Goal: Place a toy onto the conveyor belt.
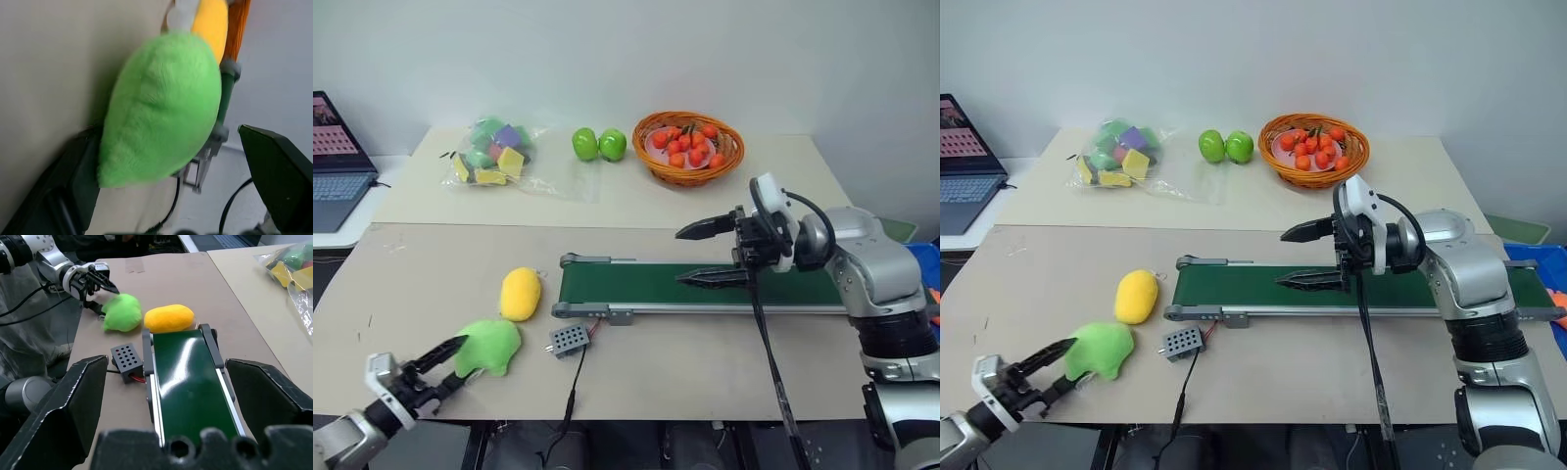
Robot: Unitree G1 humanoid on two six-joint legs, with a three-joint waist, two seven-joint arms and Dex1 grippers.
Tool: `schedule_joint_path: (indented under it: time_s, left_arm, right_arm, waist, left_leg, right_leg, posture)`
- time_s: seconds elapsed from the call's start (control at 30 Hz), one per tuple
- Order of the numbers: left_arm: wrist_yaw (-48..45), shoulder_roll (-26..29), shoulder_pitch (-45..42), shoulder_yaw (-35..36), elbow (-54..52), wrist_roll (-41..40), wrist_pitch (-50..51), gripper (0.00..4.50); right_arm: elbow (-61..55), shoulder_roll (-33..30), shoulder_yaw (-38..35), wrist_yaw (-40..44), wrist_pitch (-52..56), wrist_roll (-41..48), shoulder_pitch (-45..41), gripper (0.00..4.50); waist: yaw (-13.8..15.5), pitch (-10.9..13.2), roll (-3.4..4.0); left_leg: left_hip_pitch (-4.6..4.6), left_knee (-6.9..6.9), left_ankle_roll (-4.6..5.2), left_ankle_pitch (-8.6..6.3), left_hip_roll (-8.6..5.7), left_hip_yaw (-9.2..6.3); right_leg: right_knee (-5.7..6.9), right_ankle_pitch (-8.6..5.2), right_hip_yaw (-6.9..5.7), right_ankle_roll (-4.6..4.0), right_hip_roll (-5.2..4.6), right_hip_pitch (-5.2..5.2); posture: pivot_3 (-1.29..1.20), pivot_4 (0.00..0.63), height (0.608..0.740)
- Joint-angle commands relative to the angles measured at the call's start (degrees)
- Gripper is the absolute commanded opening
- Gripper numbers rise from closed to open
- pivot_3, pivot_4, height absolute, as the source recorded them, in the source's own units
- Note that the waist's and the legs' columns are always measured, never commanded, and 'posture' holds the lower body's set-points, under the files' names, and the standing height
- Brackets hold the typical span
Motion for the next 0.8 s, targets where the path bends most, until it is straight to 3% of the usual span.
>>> schedule_joint_path:
  time_s: [0.03,0.13,0.3,0.53,0.8]
  left_arm:
    - [1.08,-0.62,-0.44,-1.81,-1.54,0.11,0.39,4.44]
    - [1.46,0.06,-1.71,-3.11,0.61,1.87,-1.55,4.44]
    - [-0.88,1.56,-2.34,-4.62,3.47,2.7,-3.19,2.45]
    - [-9.51,5.94,0.51,-6.61,2.37,0.48,-2.25,0.08]
    - [-21.66,13.62,4.3,-1.24,-1.28,-6.93,-0.52,0.03]
  right_arm:
    - [-2.43,-1.33,-2.21,-0.91,0.57,0.92,0.14,4.5]
    - [-2.94,-1.91,-2.61,-1.55,0.61,0.99,0.62,4.5]
    - [-3.77,-2.49,-2.93,-2.52,0.5,0.96,1.72,4.5]
    - [-3.38,-2.19,-2.34,-3.27,-0.71,0.19,2.39,4.5]
    - [-1.31,-0.7,-0.91,-3.09,-2.76,-1.12,1.88,4.5]
  waist:
    - [-0.01,0.0,0.0]
    - [0.12,-0.01,0.02]
    - [0.04,-0.02,0.03]
    - [-0.17,-0.02,0.03]
    - [-0.27,-0.01,0.01]
  left_leg:
    - [0.0,0.0,0.0,0.0,0.0,0.0]
    - [0.02,0.0,0.0,0.0,-0.02,0.0]
    - [0.02,0.0,0.0,0.0,-0.01,0.0]
    - [0.01,-0.01,0.0,0.0,0.0,0.0]
    - [0.0,-0.03,0.01,0.0,0.05,-0.01]
  right_leg:
    - [0.0,0.0,0.0,0.0,0.0,0.0]
    - [0.02,0.0,0.0,-0.01,-0.01,0.01]
    - [0.01,-0.01,0.0,-0.01,0.01,0.03]
    - [0.0,-0.03,0.0,-0.05,0.03,0.0]
    - [0.02,-0.09,-0.03,-0.14,0.05,-0.05]
  posture:
    - [0.0,0.15,0.738]
    - [0.0,0.15,0.738]
    - [0.0,0.15,0.738]
    - [0.0,0.15,0.738]
    - [0.0,0.15,0.738]
